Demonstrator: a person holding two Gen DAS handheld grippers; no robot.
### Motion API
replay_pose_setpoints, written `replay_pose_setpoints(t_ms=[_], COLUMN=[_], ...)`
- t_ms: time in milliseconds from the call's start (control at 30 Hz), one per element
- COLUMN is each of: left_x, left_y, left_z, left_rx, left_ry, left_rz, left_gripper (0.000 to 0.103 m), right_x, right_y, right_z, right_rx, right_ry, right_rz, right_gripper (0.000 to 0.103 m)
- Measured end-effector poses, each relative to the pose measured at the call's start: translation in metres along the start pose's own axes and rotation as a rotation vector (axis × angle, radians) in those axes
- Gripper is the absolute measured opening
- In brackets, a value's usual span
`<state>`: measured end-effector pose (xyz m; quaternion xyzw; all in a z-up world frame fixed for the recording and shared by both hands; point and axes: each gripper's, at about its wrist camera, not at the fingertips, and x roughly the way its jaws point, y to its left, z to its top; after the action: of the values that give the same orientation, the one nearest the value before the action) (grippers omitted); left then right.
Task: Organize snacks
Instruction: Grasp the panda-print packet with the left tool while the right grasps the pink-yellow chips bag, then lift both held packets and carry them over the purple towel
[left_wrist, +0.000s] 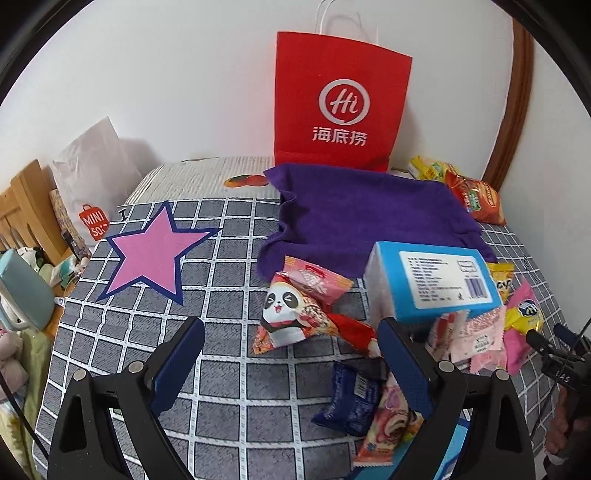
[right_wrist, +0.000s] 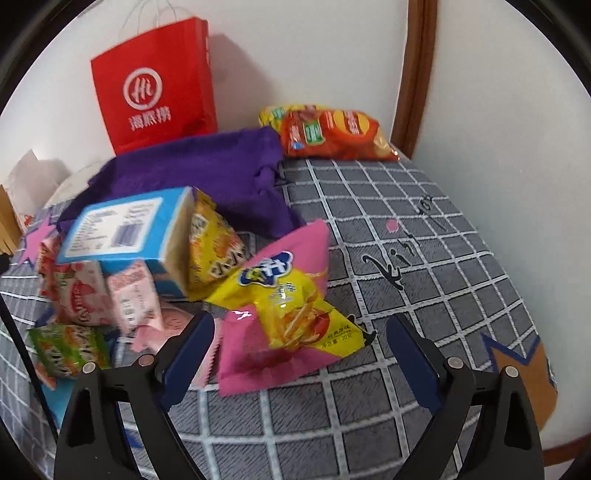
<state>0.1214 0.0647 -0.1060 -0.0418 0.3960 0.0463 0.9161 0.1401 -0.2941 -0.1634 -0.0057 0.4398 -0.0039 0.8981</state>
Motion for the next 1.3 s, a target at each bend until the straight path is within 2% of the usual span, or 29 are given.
replay_pose_setpoints(t_ms=[167, 267, 433, 833, 933, 1000, 1067, 1100, 1233, 1300], left_x=[0.016, 0.029, 0.047, 0.086, 0.092, 0.094, 0.096, 0.097, 0.091, 0.085], left_y=[0.007, 0.011, 0.012, 0.013, 0.011, 0.011, 0.010, 0.009, 0.009, 0.010], left_z=[0.003, 0.003, 0.003, 0.015, 0.015, 0.014, 0.012, 0.011, 0.010, 0.010], left_rx=[-0.017, -0.026, -0.020, -0.053, -0.055, -0.059, -0.061, -0.060, -0.044, -0.042], left_ry=[0.028, 0.048, 0.072, 0.109, 0.118, 0.128, 0.140, 0.147, 0.127, 0.116], left_rz=[0.011, 0.010, -0.010, -0.056, -0.088, -0.123, -0.154, -0.164, -0.153, -0.152], left_gripper=[0.094, 0.094, 0.094, 0.094, 0.087, 0.077, 0.058, 0.054, 0.046, 0.045], right_x=[0.024, 0.034, 0.041, 0.047, 0.047, 0.047, 0.048, 0.048, 0.049, 0.049], right_y=[-0.002, -0.002, -0.003, -0.008, -0.009, -0.007, -0.006, -0.006, -0.004, -0.004], right_z=[0.000, 0.000, -0.006, -0.005, -0.005, -0.005, -0.006, -0.005, -0.005, -0.005], right_rx=[0.004, 0.011, 0.061, 0.096, 0.104, 0.098, 0.095, 0.092, 0.084, 0.082], right_ry=[0.016, 0.019, -0.016, -0.009, -0.008, -0.007, -0.003, -0.002, 0.000, 0.000], right_rz=[0.024, 0.043, 0.100, 0.134, 0.143, 0.138, 0.137, 0.135, 0.129, 0.128], right_gripper=[0.094, 0.090, 0.086, 0.083, 0.083, 0.083, 0.083, 0.084, 0.084, 0.084])
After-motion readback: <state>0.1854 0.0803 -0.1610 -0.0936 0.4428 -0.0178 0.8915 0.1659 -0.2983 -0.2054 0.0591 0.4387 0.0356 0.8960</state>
